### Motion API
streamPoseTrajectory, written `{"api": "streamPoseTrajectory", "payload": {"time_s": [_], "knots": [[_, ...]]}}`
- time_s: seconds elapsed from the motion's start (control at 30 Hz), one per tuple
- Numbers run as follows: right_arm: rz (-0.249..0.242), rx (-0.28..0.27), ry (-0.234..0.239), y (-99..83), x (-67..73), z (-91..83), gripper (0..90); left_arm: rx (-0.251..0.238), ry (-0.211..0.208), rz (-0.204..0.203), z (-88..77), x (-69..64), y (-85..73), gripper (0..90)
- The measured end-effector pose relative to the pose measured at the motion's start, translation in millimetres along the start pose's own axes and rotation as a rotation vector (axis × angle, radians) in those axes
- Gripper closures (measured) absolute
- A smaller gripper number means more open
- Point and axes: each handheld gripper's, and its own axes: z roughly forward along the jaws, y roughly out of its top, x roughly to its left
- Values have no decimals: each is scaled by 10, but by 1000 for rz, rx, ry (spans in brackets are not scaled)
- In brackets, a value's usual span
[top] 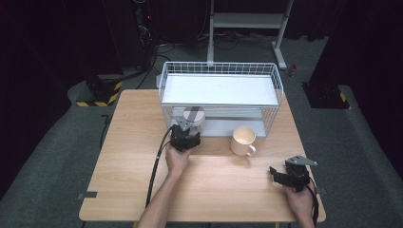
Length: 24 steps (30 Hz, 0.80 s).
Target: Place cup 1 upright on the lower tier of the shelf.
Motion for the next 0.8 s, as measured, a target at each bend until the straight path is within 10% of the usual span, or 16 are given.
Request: {"api": "streamPoseTrajectory", "payload": {"time_s": [0.8], "knots": [[-2, 0, 0, 1, -2, 0, 278, 28, 27, -32, 231, 46, 93, 377]]}}
